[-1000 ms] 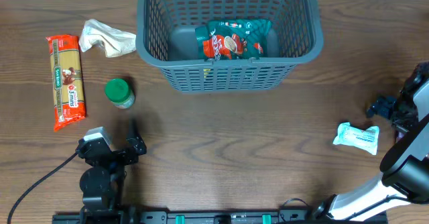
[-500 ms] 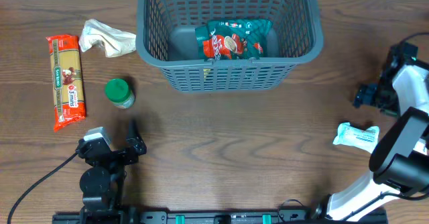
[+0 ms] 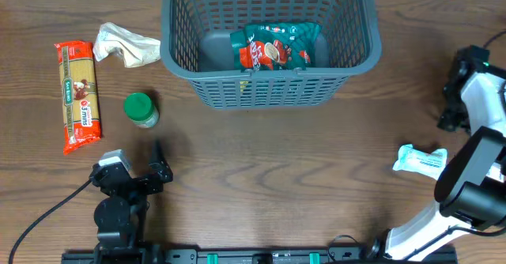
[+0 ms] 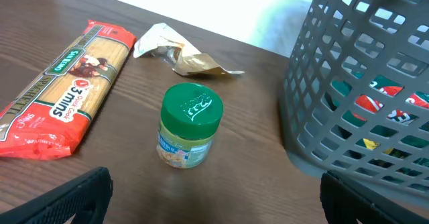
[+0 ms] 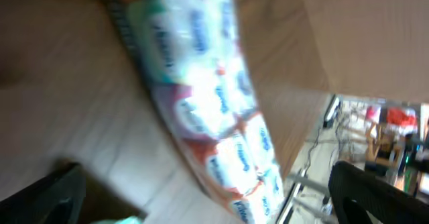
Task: Pack container
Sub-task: 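Move the right gripper to the white wrapped pack at right edge, then grasp the white wrapped pack with the right gripper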
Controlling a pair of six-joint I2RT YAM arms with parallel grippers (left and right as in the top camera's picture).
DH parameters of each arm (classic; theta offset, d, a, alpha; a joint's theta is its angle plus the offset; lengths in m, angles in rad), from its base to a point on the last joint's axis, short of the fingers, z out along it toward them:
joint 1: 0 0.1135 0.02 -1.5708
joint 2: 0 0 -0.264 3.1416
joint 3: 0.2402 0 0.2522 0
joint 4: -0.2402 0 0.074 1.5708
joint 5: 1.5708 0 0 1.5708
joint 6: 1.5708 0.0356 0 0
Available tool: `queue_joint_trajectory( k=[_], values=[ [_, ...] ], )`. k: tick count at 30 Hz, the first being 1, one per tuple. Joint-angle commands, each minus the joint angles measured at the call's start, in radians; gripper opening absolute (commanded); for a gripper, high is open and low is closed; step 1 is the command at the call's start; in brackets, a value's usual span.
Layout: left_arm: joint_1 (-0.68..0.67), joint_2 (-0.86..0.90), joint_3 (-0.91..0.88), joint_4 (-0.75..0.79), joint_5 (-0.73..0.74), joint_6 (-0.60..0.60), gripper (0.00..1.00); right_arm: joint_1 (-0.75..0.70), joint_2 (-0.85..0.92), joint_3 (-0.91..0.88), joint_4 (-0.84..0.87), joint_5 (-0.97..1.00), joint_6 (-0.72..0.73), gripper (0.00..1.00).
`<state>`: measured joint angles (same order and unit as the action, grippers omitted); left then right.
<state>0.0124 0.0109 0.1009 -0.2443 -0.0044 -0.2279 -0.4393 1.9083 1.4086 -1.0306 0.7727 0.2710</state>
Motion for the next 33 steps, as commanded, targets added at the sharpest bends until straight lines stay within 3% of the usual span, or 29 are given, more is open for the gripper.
queue_joint_trajectory(
  k=[1,17,26,33],
  values=[
    [0.005,-0.006,-0.024,-0.008,-0.008,0.017,0.99,-0.062,-0.006,0.016,0.003,0.011,0.051,0.99],
    [0.005,-0.006,-0.024,-0.008,-0.008,0.017,0.99,-0.372,-0.006,0.016,0.069,-0.355,-0.037,0.99],
    [0.005,-0.006,-0.024,-0.008,-0.008,0.017,0.99,-0.399,-0.006,-0.001,0.153,-0.658,-0.241,0.99],
    [0.005,-0.006,-0.024,-0.008,-0.008,0.017,0.99,-0.399,-0.006,-0.005,0.159,-0.699,-0.266,0.99]
  ],
)
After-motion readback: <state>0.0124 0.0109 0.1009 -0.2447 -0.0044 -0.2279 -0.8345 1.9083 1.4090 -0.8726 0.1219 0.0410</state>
